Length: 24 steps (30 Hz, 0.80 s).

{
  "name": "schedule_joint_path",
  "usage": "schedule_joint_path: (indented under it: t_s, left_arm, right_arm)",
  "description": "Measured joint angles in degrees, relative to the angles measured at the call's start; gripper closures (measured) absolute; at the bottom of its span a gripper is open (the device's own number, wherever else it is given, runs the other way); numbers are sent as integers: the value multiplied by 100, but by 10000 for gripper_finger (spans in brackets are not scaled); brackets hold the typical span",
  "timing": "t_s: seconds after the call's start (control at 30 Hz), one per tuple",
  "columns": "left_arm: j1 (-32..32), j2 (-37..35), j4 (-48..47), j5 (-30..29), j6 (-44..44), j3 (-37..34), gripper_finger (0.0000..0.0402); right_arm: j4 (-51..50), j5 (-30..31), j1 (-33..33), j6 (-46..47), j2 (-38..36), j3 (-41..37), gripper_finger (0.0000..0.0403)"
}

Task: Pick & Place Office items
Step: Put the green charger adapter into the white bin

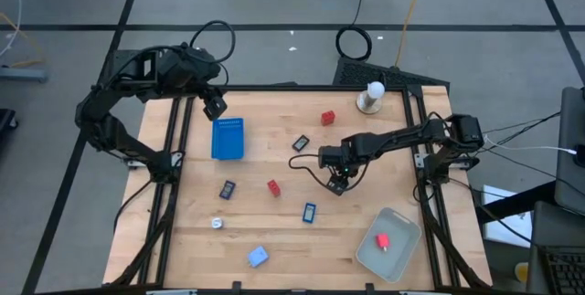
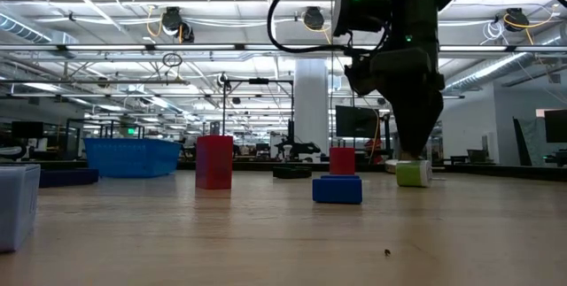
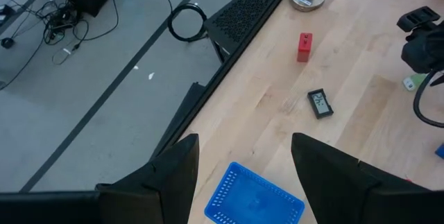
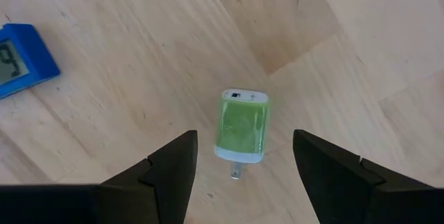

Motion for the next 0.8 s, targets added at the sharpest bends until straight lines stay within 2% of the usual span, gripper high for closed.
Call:
schedule_joint_path:
  t_s: [0.8]
  left_arm:
    - [0,0,-2,-2,-55,0,172]
  right_arm:
    - [1355,-149,299,260,-2,-853,174]
